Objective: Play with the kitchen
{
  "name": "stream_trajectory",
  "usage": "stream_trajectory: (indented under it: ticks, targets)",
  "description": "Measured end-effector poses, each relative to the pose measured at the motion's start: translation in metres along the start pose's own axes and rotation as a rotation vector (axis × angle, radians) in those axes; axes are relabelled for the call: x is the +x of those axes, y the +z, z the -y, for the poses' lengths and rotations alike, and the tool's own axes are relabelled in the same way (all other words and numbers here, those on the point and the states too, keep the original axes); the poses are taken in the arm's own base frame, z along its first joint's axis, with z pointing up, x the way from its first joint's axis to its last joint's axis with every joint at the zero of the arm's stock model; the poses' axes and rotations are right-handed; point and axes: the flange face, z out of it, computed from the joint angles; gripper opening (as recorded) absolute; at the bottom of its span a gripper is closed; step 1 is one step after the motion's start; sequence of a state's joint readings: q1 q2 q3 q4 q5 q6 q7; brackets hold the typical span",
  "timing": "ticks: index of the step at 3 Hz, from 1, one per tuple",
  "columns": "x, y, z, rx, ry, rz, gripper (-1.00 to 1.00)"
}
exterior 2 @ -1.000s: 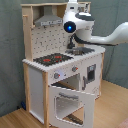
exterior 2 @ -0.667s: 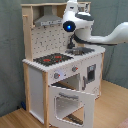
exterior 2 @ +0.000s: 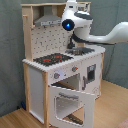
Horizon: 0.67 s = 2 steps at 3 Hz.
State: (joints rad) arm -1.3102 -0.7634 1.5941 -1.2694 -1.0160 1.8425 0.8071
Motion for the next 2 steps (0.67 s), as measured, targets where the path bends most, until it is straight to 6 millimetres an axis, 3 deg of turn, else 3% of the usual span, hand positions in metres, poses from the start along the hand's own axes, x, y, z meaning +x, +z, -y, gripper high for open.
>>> stream_trajectory:
  ticks: [2]
  targets:
    - [-0.029,0.078,0.03,0.013,-0.008,0.165,-1.0]
